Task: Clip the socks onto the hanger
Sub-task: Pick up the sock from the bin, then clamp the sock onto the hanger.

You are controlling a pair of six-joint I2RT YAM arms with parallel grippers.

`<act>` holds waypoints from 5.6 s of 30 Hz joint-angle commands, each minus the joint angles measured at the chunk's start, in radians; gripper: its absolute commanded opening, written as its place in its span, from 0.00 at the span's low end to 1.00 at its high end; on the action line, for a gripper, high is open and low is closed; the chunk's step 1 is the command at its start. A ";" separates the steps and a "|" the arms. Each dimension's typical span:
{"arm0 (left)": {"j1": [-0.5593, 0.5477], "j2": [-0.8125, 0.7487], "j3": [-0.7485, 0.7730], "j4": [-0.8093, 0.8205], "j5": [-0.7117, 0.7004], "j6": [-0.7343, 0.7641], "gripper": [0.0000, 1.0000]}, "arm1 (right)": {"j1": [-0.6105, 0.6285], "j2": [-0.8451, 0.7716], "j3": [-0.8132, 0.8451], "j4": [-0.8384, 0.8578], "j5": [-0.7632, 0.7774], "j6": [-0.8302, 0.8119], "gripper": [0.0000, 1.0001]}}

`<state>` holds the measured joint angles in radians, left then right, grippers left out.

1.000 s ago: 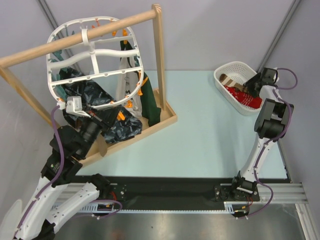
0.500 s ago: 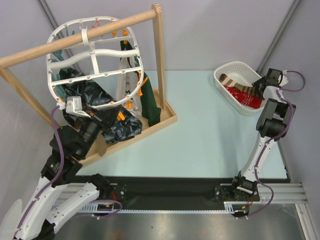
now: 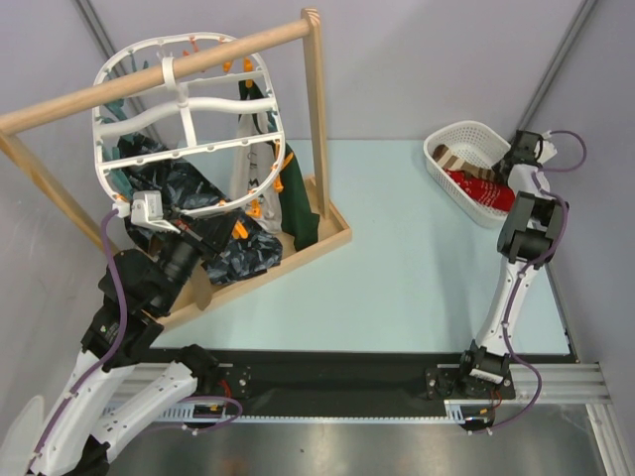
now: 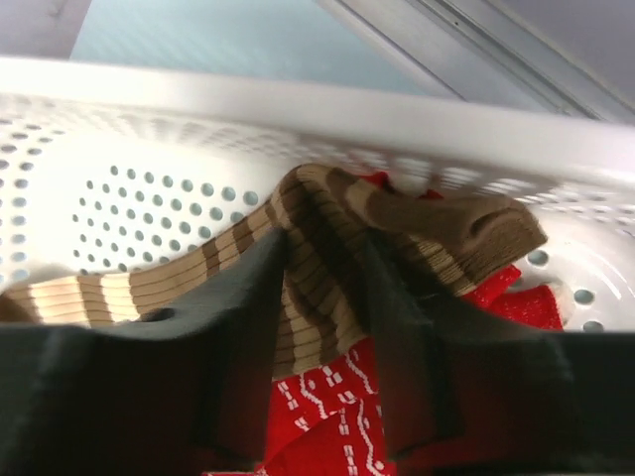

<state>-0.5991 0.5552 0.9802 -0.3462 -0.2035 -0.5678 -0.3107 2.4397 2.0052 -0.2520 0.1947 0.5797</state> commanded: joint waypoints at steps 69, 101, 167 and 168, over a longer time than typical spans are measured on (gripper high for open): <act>0.004 0.032 0.043 -0.057 0.041 -0.001 0.00 | 0.061 -0.318 -0.174 -0.037 -0.313 -0.235 0.64; 0.005 0.034 0.049 -0.054 0.041 -0.007 0.00 | -0.053 -0.053 -0.126 0.097 -0.417 0.071 0.44; 0.005 0.018 0.037 -0.017 0.108 -0.066 0.00 | 0.695 -1.102 -0.468 -0.043 -0.767 -0.323 0.00; 0.005 0.018 0.040 -0.022 0.108 -0.067 0.00 | 0.750 -1.108 -0.500 -0.041 -0.749 -0.328 0.00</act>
<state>-0.5987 0.5690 0.9916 -0.3534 -0.1501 -0.6285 0.3195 1.3235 1.5715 -0.2237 -0.5457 0.2928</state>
